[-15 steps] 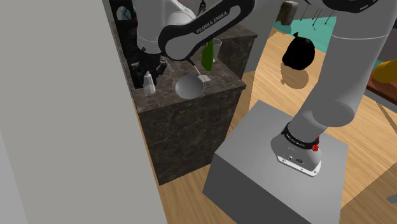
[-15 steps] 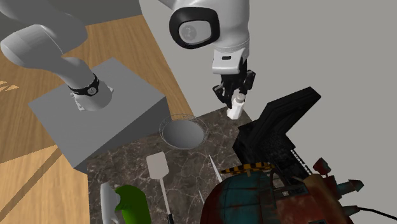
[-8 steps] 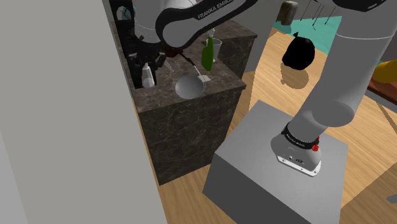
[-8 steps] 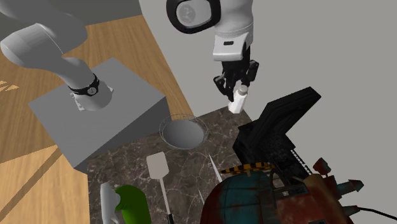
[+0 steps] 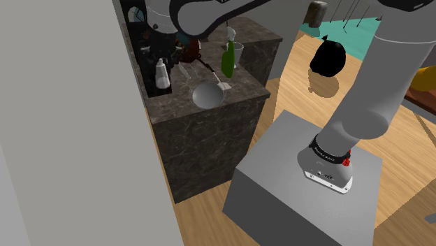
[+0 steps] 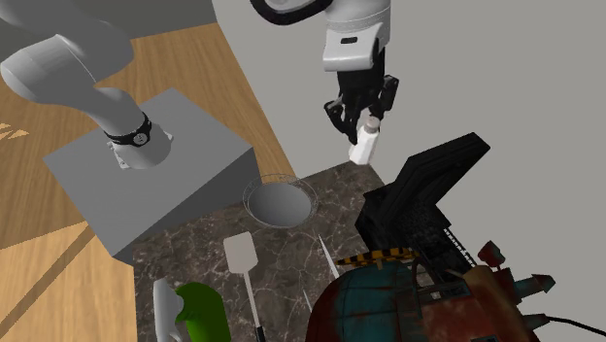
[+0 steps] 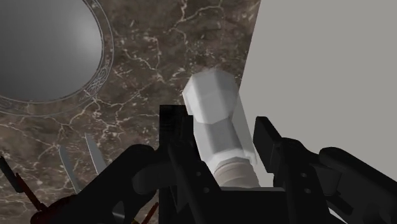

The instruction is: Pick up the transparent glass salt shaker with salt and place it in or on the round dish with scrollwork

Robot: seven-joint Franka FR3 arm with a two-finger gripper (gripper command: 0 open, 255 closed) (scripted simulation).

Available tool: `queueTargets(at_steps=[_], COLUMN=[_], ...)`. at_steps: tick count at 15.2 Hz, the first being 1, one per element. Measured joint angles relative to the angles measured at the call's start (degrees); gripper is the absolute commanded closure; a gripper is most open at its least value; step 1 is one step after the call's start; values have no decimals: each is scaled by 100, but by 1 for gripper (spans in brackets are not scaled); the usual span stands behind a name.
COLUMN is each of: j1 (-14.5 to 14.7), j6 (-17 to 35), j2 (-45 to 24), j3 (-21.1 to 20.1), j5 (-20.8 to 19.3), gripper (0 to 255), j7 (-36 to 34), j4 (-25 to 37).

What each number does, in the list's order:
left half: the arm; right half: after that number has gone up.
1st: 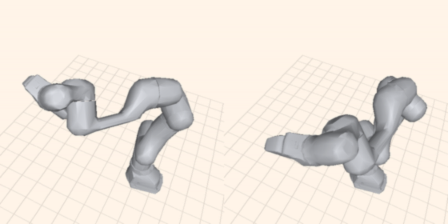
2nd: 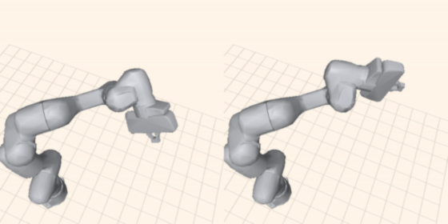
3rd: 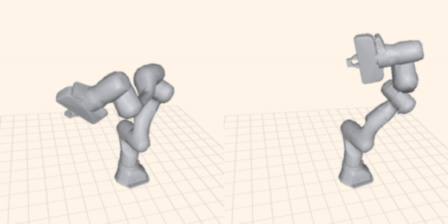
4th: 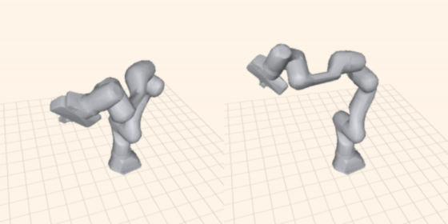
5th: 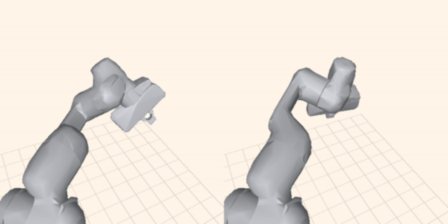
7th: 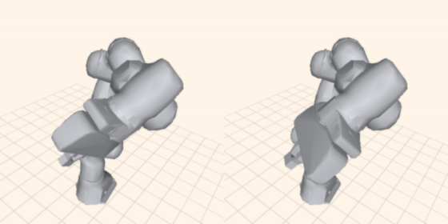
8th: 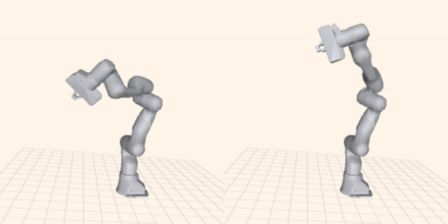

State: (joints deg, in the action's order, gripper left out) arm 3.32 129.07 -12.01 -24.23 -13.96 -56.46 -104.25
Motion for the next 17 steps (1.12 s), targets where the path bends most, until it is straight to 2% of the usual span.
queueTargets(at_steps=[9,14,17], j1=[-635,-775,-807], j6=[431,475,640], j2=[1657,2515,2601], j3=[311,738,850], j5=[1095,1599,1664], gripper=[255,255,255], j7=[1389,2252,2453], j4=[-1821,-2670,-2919])
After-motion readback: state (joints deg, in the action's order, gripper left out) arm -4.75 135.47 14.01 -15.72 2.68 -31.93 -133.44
